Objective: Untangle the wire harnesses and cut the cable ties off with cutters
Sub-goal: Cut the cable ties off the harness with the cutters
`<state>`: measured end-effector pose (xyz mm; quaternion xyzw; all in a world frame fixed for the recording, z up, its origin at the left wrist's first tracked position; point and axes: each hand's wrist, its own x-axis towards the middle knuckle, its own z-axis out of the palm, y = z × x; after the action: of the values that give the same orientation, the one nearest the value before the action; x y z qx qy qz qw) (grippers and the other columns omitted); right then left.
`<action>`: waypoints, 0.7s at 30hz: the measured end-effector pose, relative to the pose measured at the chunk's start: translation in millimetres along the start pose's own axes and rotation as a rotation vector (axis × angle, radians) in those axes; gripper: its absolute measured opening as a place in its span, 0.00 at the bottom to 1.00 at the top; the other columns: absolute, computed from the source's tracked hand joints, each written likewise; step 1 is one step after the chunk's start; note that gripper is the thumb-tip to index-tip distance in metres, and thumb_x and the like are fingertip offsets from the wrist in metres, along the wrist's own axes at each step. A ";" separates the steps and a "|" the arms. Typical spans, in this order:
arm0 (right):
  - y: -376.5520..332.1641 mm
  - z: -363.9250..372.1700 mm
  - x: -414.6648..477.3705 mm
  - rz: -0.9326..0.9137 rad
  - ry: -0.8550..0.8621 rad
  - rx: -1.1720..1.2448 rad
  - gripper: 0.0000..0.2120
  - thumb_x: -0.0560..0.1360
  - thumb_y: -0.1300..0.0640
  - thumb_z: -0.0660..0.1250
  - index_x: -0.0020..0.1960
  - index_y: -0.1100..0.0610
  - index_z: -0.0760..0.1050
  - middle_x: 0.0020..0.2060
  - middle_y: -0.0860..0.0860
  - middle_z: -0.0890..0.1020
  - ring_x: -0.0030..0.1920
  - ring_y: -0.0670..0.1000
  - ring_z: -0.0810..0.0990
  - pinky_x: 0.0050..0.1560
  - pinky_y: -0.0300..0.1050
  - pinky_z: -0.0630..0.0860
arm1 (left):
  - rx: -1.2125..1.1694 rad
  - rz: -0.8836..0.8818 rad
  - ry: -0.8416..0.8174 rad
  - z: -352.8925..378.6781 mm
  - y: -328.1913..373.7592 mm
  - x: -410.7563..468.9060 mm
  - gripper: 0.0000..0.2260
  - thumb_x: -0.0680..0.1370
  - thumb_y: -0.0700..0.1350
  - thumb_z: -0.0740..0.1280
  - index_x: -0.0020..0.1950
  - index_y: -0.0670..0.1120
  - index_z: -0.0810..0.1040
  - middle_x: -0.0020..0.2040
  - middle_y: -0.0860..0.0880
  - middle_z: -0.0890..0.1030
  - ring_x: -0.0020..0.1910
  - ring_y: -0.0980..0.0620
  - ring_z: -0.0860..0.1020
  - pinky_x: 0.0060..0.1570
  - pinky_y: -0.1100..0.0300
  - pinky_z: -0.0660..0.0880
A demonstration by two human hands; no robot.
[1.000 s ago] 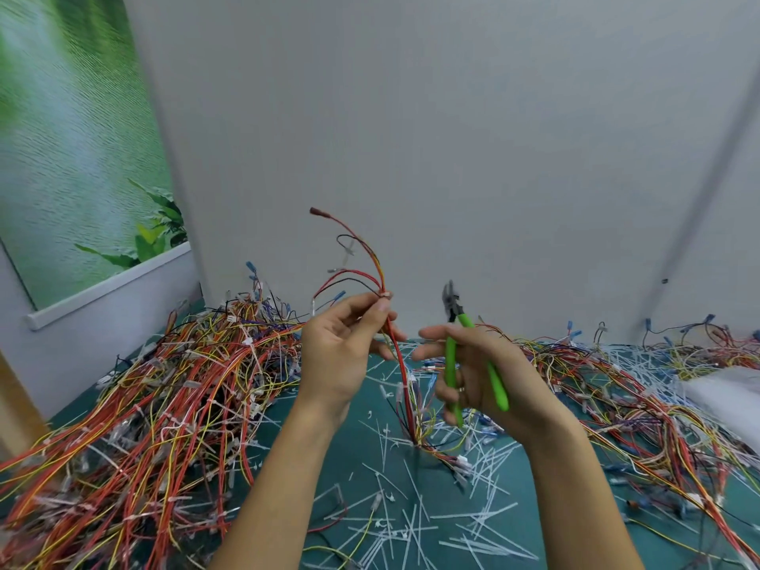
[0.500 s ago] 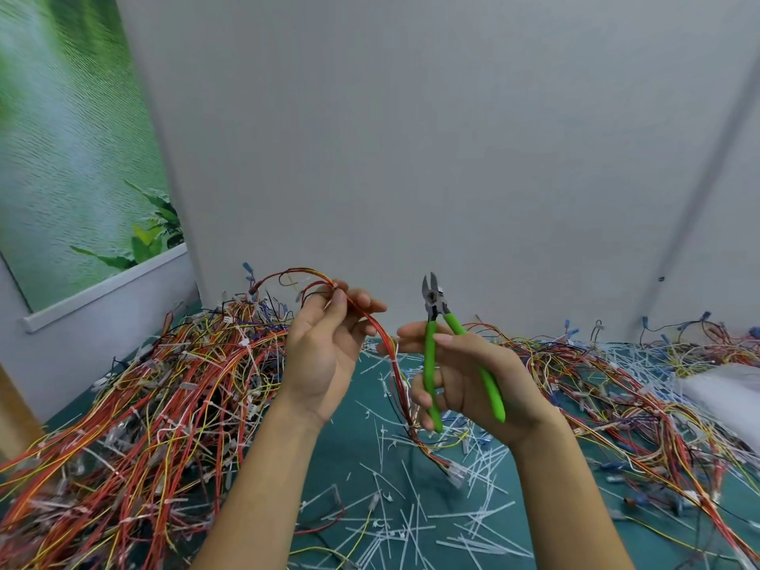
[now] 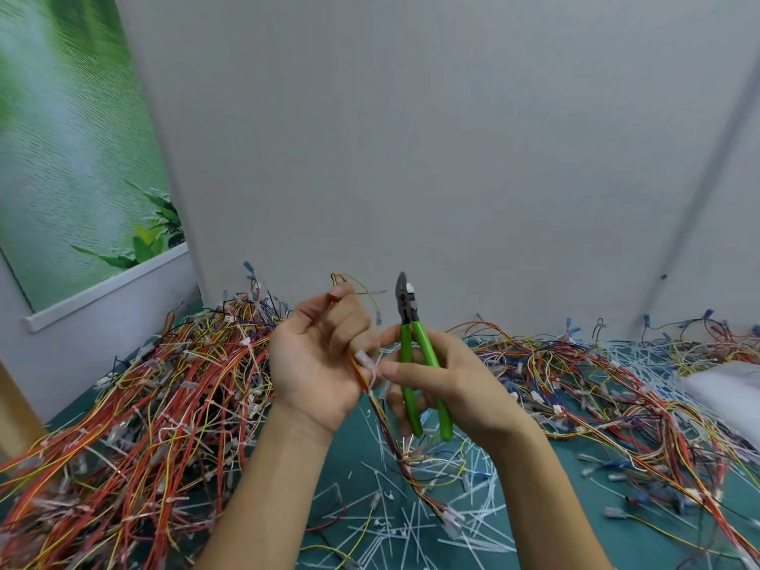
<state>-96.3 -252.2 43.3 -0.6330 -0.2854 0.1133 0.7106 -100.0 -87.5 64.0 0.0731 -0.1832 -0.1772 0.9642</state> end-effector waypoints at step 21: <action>7.8 -2.5 12.4 -0.231 0.683 0.041 0.10 0.78 0.62 0.72 0.55 0.52 0.75 0.38 0.45 0.84 0.37 0.44 0.83 0.35 0.36 0.77 | 1.562 0.211 0.200 -23.7 -14.5 11.4 0.18 0.67 0.57 0.80 0.49 0.48 0.83 0.45 0.50 0.86 0.46 0.52 0.84 0.50 0.58 0.79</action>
<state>-83.3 -246.4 39.0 -0.5836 -0.0990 -0.1801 0.7856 -85.6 -103.4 42.9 0.7260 -0.1731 0.1020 0.6576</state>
